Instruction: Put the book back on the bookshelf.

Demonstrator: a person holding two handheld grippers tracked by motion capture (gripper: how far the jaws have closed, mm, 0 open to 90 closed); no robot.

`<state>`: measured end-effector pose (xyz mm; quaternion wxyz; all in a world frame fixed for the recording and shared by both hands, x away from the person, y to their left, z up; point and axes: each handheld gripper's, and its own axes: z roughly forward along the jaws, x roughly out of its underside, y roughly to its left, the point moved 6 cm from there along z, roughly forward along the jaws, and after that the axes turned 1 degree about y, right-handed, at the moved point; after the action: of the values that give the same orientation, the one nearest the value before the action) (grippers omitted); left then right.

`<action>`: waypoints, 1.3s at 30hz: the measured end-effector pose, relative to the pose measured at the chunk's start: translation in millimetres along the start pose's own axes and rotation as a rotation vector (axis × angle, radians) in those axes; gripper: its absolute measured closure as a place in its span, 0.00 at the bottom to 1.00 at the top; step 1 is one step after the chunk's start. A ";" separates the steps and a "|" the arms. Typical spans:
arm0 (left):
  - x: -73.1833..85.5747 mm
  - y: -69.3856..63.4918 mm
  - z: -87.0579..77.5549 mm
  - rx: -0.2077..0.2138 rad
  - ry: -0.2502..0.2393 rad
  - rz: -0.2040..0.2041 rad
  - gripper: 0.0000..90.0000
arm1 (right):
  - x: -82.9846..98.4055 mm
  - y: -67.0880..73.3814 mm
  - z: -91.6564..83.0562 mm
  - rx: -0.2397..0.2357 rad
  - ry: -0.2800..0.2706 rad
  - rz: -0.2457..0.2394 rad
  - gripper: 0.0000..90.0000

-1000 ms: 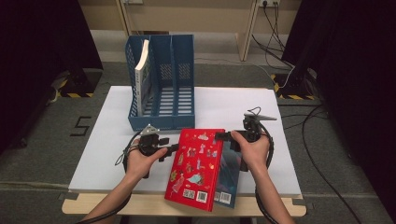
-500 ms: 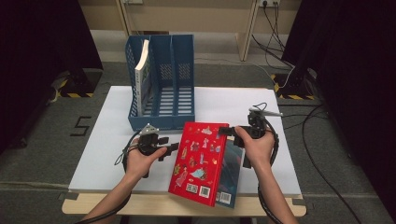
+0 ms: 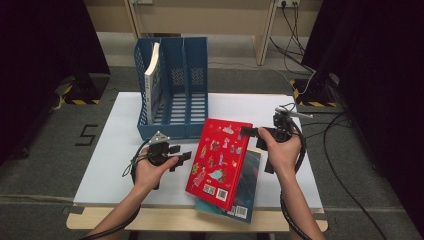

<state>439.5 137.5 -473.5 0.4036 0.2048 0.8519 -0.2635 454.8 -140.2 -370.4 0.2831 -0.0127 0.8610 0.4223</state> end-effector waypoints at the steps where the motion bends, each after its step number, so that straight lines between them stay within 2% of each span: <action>1: -0.3 0.0 0.0 0.000 -0.002 -0.002 0.46 | -1.1 0.3 -1.3 0.003 -0.003 -0.004 0.89; 9: 0.0 0.2 0.9 -0.003 0.003 0.002 0.46 | -8.6 3.4 -7.0 0.020 -0.046 -0.032 0.89; 39: -5.9 -1.7 0.6 -0.006 -0.006 0.020 0.45 | -27.6 12.0 -23.2 0.071 -0.140 -0.079 0.89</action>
<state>442.3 135.0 -468.7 0.4094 0.2111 0.8494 -0.2576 463.8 -155.5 -336.8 0.3594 -0.0073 0.8523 0.3799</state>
